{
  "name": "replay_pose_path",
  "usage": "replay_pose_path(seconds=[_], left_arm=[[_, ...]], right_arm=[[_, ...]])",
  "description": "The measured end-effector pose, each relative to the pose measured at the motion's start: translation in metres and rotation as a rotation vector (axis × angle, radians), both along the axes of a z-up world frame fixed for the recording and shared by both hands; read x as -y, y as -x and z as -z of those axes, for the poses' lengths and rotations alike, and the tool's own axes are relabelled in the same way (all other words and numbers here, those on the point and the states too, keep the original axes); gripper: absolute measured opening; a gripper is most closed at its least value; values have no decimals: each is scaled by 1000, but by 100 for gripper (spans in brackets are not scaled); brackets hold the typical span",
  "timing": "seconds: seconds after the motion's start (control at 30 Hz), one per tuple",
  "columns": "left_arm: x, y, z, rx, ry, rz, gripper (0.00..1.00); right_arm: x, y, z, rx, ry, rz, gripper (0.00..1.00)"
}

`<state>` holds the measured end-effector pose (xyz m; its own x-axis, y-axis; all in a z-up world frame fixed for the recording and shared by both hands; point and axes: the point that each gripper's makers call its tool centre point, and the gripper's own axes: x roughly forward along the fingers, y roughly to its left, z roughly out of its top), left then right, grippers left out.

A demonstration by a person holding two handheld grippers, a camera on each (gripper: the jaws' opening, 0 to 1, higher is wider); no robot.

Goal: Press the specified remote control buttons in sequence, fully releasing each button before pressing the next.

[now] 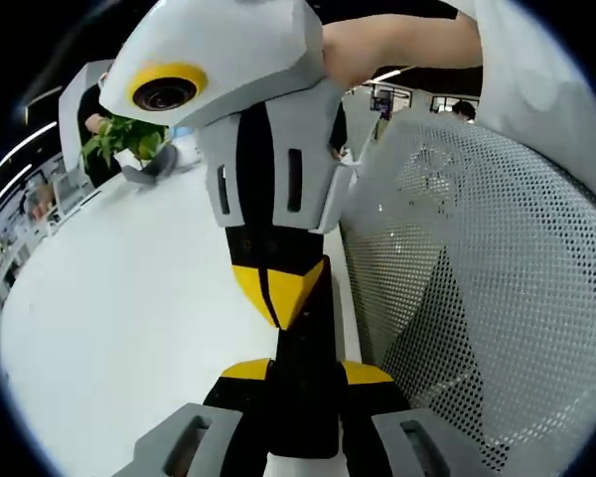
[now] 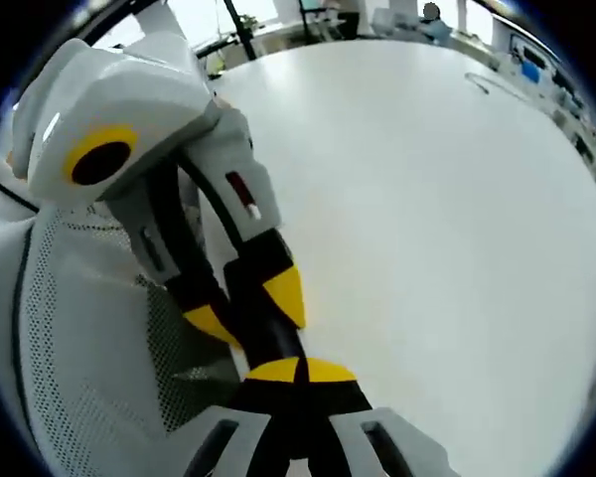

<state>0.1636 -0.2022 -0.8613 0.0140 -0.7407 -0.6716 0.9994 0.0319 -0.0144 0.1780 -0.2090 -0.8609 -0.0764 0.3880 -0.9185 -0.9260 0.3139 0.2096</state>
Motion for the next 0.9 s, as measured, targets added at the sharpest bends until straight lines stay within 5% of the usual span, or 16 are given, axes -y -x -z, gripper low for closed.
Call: replay_pose_path(seconds=[0.4, 0.9], left_arm=[[1, -1, -1, -55, 4, -37, 26], [-1, -1, 0, -34, -12, -25, 25]], right_arm=[[1, 2, -2, 135, -93, 14, 0], [0, 12, -8, 182, -172, 6, 0]])
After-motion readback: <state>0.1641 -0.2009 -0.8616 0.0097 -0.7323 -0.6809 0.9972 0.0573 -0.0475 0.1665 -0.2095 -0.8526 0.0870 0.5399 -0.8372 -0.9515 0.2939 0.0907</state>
